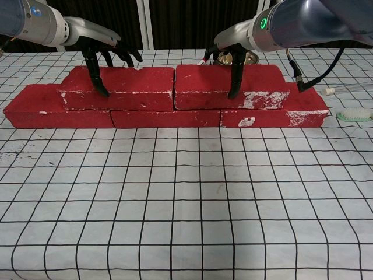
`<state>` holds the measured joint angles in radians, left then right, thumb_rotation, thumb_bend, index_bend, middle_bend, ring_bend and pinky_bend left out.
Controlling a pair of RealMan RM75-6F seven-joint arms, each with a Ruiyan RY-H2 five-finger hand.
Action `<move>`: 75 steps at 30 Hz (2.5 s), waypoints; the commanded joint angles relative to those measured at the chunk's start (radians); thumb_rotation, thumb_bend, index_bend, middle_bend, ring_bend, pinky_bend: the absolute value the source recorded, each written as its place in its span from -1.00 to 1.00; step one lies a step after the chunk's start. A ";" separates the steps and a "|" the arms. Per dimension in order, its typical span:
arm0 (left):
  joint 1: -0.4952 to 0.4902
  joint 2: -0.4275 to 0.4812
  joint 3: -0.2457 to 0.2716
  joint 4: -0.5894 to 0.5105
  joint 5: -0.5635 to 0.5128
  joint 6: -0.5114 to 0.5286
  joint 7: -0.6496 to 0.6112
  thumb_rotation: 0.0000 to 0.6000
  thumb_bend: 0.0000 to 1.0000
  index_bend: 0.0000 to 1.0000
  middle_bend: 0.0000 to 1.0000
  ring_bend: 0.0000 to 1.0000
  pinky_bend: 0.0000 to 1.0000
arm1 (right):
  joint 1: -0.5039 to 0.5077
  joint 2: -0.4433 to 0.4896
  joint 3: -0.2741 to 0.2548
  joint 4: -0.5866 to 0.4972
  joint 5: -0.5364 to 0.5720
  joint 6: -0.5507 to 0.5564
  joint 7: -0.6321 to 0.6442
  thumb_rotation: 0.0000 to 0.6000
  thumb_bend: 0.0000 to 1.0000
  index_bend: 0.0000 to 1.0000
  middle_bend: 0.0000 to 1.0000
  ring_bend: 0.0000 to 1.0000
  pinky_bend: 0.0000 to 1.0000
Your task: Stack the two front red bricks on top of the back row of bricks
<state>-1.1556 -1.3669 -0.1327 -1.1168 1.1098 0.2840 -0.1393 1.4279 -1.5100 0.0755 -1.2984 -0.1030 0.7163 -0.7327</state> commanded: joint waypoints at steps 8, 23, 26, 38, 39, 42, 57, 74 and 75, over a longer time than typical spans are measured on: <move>0.003 0.056 0.000 -0.061 -0.014 0.026 0.019 1.00 -1.00 -0.90 -0.76 -0.97 -0.68 | -0.003 0.032 0.015 -0.052 -0.004 0.030 0.004 1.00 -1.00 -0.91 -0.96 -1.00 -0.75; 0.060 0.316 0.096 -0.351 -0.135 0.183 0.174 1.00 -0.82 -0.84 -0.75 -0.97 -0.70 | -0.090 0.257 0.050 -0.303 -0.094 0.162 0.082 1.00 -1.00 -0.91 -0.96 -1.00 -0.75; 0.084 0.372 0.140 -0.415 -0.156 0.230 0.234 1.00 -0.80 -0.84 -0.75 -0.97 -0.71 | -0.136 0.331 0.056 -0.372 -0.133 0.211 0.122 1.00 -1.00 -0.91 -0.96 -1.00 -0.75; 0.164 0.416 0.247 -0.516 -0.263 0.374 0.398 1.00 -0.80 -0.80 -0.75 -0.97 -0.73 | -0.312 0.516 0.017 -0.515 -0.279 0.310 0.225 1.00 -1.00 -0.91 -0.96 -1.00 -0.75; 0.167 0.405 0.252 -0.510 -0.275 0.371 0.403 1.00 -0.80 -0.80 -0.75 -0.97 -0.74 | -0.324 0.520 0.014 -0.518 -0.287 0.316 0.231 1.00 -1.00 -0.91 -0.96 -1.00 -0.75; 0.167 0.372 0.263 -0.476 -0.305 0.360 0.426 1.00 -0.80 -0.81 -0.75 -0.97 -0.74 | -0.350 0.524 0.005 -0.521 -0.314 0.334 0.233 1.00 -1.00 -0.91 -0.96 -1.00 -0.75; 0.146 0.230 0.272 -0.343 -0.399 0.315 0.500 1.00 -0.80 -0.87 -0.75 -0.97 -0.74 | -0.433 0.529 0.015 -0.495 -0.350 0.335 0.259 1.00 -1.00 -0.91 -0.96 -1.00 -0.75; 0.138 0.234 0.253 -0.377 -0.405 0.288 0.485 1.00 -0.80 -0.90 -0.75 -0.97 -0.75 | -0.483 0.533 0.043 -0.483 -0.357 0.321 0.243 1.00 -1.00 -0.91 -0.96 -1.00 -0.75; 0.138 0.235 0.253 -0.378 -0.403 0.287 0.484 1.00 -0.80 -0.91 -0.75 -0.97 -0.75 | -0.485 0.534 0.045 -0.484 -0.357 0.319 0.242 1.00 -1.00 -0.91 -0.96 -1.00 -0.75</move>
<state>-1.0177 -1.1323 0.1205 -1.4948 0.7065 0.5712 0.3452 0.9436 -0.9764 0.1196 -1.7823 -0.4601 1.0360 -0.4899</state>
